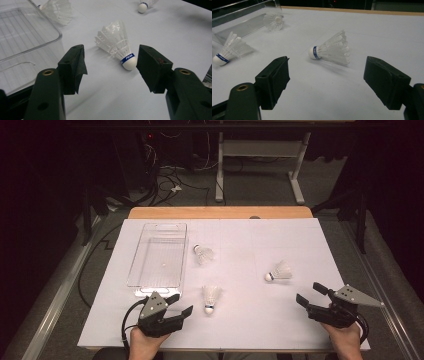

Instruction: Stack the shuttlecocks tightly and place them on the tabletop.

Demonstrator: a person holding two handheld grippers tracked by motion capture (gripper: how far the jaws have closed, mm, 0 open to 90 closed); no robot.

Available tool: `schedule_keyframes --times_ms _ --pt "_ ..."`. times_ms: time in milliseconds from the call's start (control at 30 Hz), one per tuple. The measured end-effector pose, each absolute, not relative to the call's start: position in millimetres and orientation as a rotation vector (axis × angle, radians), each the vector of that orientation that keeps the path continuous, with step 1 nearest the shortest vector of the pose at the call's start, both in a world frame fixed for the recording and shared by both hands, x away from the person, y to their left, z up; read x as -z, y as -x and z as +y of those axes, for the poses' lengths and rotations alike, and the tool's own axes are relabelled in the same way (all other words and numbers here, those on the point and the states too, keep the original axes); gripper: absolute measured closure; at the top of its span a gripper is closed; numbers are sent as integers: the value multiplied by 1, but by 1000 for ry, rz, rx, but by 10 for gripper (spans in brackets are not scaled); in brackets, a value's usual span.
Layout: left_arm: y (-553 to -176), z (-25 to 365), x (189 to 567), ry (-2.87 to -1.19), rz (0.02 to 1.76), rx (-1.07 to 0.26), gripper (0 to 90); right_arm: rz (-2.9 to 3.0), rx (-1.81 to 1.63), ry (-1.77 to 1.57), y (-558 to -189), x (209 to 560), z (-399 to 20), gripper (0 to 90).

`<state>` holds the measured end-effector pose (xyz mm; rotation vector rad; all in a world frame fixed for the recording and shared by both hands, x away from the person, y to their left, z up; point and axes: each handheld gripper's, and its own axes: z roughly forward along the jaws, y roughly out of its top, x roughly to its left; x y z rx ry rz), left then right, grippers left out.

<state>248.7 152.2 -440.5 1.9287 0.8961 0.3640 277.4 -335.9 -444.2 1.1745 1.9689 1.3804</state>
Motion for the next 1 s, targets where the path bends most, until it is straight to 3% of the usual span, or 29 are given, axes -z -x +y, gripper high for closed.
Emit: schedule_keyframes --times_ms 1000 --pt "-290 109 420 -1918 903 -339 414 1984 -1384 -1173 -278 444 -336 209"
